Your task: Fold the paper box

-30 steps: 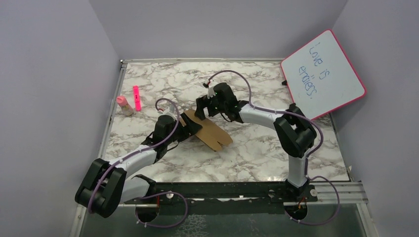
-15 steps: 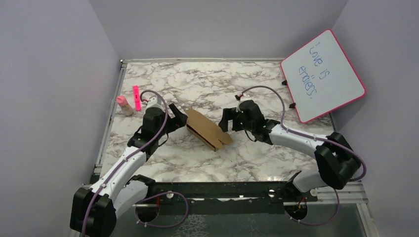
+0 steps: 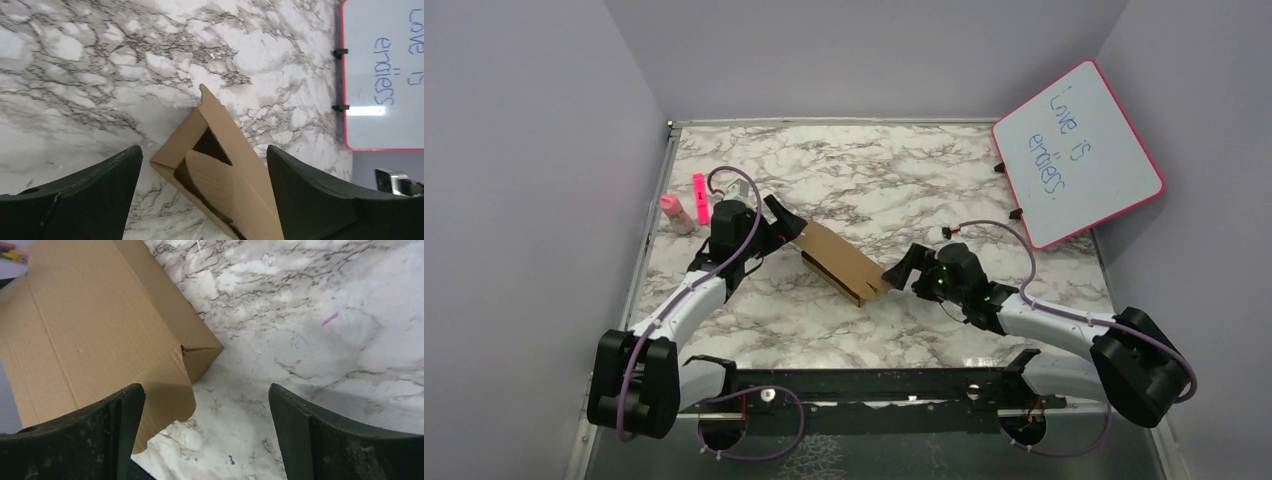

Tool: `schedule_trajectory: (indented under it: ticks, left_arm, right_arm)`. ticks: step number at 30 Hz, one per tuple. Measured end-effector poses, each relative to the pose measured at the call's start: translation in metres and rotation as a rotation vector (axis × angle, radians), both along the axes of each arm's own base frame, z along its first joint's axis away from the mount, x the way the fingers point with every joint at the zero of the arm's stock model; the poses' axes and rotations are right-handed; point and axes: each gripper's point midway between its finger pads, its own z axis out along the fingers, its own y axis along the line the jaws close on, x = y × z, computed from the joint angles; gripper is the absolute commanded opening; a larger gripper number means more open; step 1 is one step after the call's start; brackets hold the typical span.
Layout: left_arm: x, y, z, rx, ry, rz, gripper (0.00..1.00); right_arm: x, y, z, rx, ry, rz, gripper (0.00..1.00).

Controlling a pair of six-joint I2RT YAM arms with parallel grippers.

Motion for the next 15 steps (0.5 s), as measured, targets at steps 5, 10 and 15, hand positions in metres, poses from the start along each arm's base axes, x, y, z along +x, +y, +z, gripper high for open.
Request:
schedule_trajectory:
  ticks: [5,10,15]
  left_arm:
    - [0.007,-0.015,0.005,-0.08,-0.027,-0.046,0.95]
    - [0.006,-0.022,-0.001,-0.12,-0.022,-0.069,0.95]
    - [0.001,-0.026,-0.007,-0.151,-0.011,-0.083,0.95]
  right_arm:
    - [-0.002,0.016,0.004,0.131,0.04,-0.004,0.99]
    - [0.002,0.033,0.006,0.226,0.067,0.005,0.99]
    - [0.011,0.045,0.003,0.272,0.097,0.01,0.98]
